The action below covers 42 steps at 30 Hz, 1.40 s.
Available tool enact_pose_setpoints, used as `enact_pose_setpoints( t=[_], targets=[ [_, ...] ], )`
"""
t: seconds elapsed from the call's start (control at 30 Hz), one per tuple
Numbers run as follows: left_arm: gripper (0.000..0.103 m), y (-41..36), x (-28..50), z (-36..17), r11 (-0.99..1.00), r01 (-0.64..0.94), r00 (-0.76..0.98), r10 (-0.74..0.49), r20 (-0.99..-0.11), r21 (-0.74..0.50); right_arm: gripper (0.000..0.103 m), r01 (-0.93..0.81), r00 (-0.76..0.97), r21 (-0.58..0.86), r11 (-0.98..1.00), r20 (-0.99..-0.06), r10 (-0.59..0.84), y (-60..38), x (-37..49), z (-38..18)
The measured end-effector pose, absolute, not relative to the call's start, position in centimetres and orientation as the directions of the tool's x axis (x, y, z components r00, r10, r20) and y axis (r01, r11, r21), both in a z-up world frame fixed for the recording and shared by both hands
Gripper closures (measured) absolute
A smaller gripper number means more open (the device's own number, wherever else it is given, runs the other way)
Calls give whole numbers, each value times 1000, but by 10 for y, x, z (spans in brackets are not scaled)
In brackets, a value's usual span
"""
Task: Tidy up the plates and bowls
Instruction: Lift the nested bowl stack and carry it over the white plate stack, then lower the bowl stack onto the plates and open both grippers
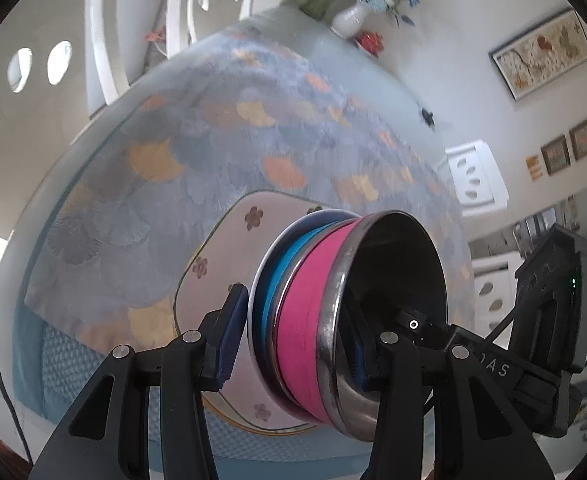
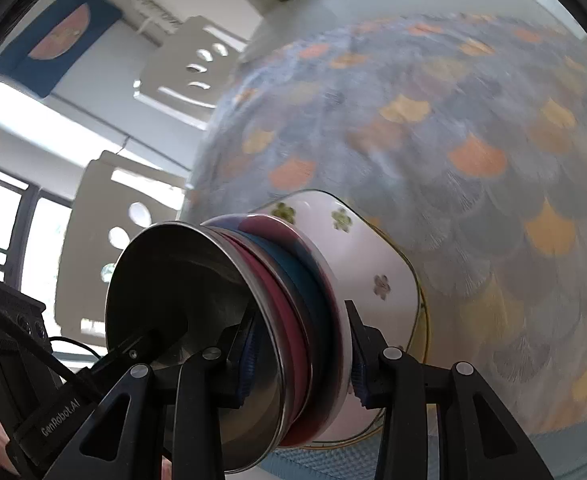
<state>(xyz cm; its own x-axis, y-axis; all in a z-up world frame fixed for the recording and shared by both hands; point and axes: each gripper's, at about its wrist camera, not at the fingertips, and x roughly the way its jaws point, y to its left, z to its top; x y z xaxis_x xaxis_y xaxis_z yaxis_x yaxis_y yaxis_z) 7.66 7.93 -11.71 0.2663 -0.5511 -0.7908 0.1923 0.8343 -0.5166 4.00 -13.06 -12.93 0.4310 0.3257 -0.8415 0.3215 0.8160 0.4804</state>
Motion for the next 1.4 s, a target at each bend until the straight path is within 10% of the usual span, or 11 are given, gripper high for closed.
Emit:
enact_pose_setpoints(
  t=[0.47, 0.83, 1.0, 1.1, 1.2, 1.4],
  targets=[
    [63, 99, 85, -110, 780, 224, 232, -625, -746, -584, 65, 388, 429, 499, 775, -842, 327, -139, 31, -127],
    [60, 76, 54, -2, 767, 474, 409, -627, -663, -433, 50, 309, 610, 450, 838, -770, 188, -128, -22, -22],
    [37, 55, 36, 44, 815, 506, 548, -556, -625, -282, 39, 288, 707, 228, 930, -705, -46, -106, -48, 35],
    [34, 53, 34, 61, 878, 442, 654, -456, -604, -184, 13, 374, 723, 212, 903, -676, -141, -109, -64, 46],
    [16, 52, 35, 70, 898, 420, 684, -407, -605, -130, 13, 447, 671, 225, 866, -724, -158, -119, -65, 31],
    [16, 38, 27, 52, 889, 453, 638, -374, -673, -65, 13, 486, 612, 100, 868, -748, -256, -119, -66, 25]
  ],
)
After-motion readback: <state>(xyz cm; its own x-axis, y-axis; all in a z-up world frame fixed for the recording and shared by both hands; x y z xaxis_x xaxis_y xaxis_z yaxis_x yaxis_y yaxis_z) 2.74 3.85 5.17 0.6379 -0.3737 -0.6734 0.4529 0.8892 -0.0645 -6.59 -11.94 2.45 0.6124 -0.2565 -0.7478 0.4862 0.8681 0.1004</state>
